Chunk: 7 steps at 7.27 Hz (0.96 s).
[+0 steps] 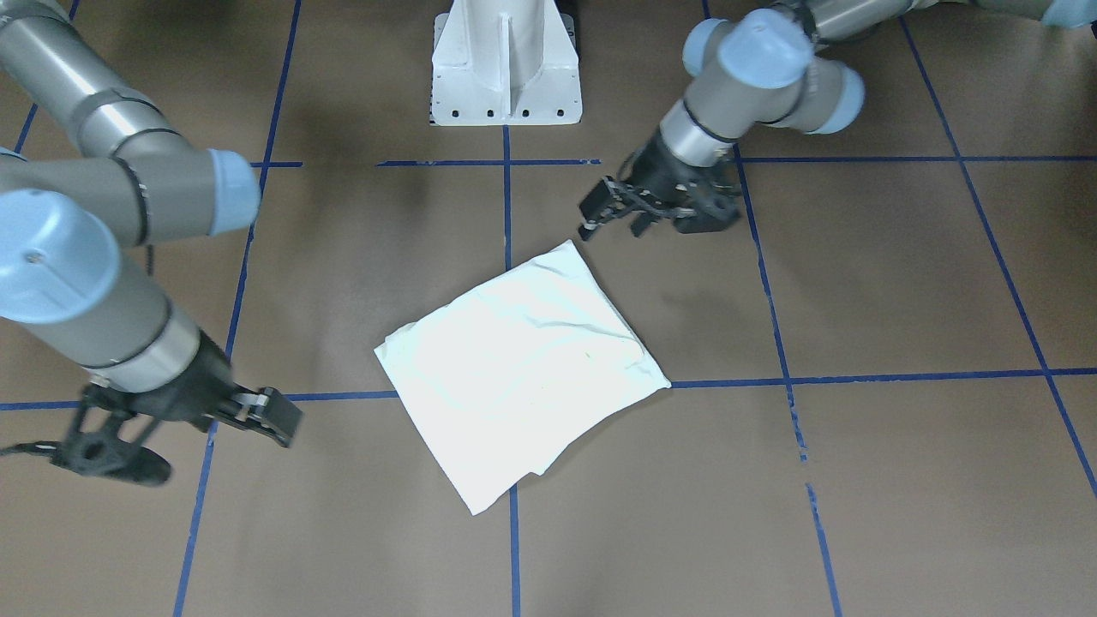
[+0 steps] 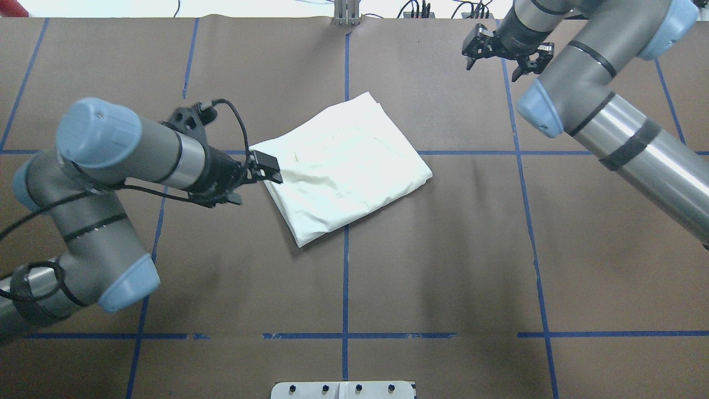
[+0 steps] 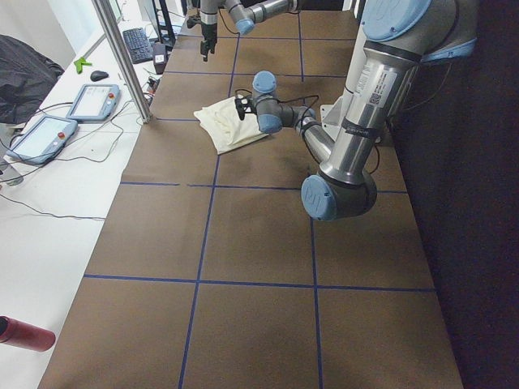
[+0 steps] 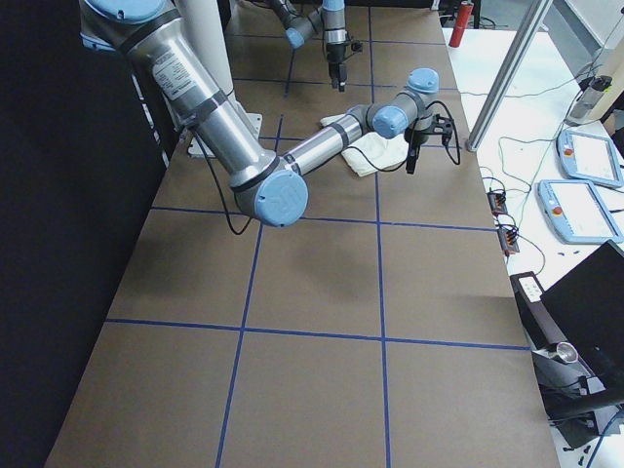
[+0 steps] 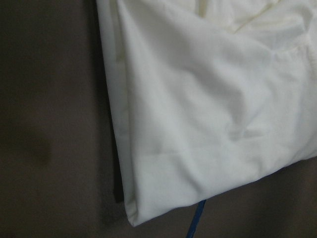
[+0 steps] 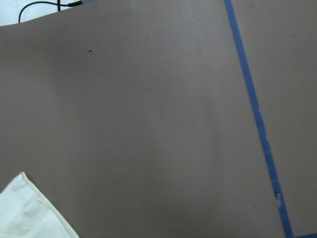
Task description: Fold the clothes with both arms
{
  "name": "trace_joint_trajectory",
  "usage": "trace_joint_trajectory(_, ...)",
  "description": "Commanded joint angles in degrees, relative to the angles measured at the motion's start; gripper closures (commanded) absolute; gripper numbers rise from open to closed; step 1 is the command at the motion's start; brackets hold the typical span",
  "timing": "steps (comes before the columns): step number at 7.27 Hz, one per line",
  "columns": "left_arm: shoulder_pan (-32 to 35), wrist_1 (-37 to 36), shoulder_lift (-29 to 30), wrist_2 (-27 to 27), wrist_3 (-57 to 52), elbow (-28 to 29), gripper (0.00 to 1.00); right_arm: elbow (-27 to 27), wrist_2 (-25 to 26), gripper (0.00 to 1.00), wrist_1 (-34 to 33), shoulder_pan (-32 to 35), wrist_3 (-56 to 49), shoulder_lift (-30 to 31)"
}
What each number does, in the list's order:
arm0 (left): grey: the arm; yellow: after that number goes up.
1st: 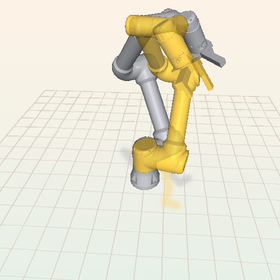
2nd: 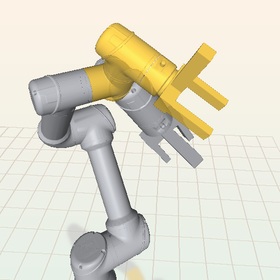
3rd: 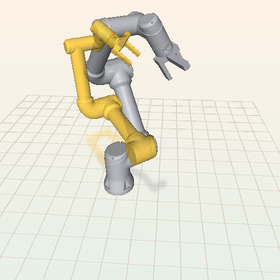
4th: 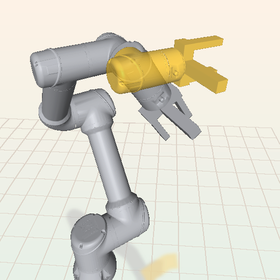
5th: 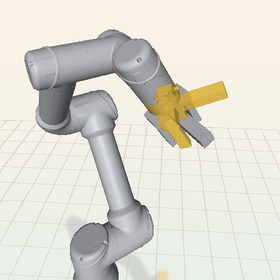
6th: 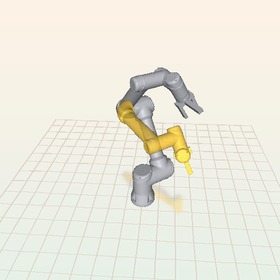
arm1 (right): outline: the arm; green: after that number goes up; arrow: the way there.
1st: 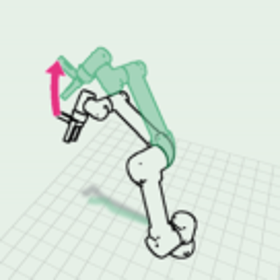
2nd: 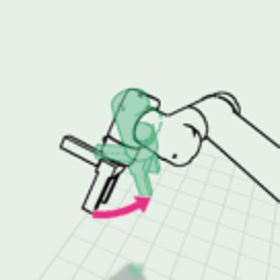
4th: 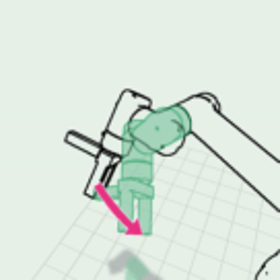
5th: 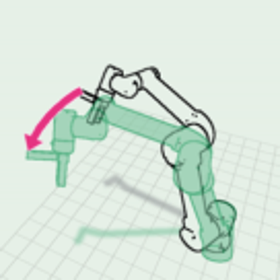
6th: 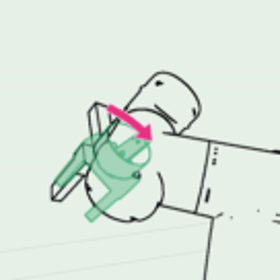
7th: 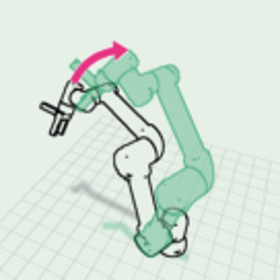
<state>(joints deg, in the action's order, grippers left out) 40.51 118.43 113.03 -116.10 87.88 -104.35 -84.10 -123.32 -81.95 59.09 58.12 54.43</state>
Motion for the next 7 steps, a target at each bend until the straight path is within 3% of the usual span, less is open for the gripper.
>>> trace_joint_trajectory(1, 14.53, -7.82, -1.50, -0.44, -23.16, -0.69, 0.00, -6.94, -2.43, 0.00, 0.04, 6.53, -15.84, 12.22)
trace_joint_trajectory(3, 27.63, -9.44, -7.62, -2.96, -48.28, 5.34, 0.00, -6.87, -7.35, 0.00, 0.13, 16.18, -34.47, 21.37)
trace_joint_trajectory(5, 37.32, -9.35, -15.70, -5.79, -73.78, 8.97, 0.00, -6.78, -8.60, 0.00, -0.05, 25.16, -53.90, 30.60)
trace_joint_trajectory(7, 45.76, -9.79, -19.16, -5.97, -92.82, 13.27, 0.00, -6.87, -9.83, 0.00, -1.36, 30.71, -64.85, 36.86)
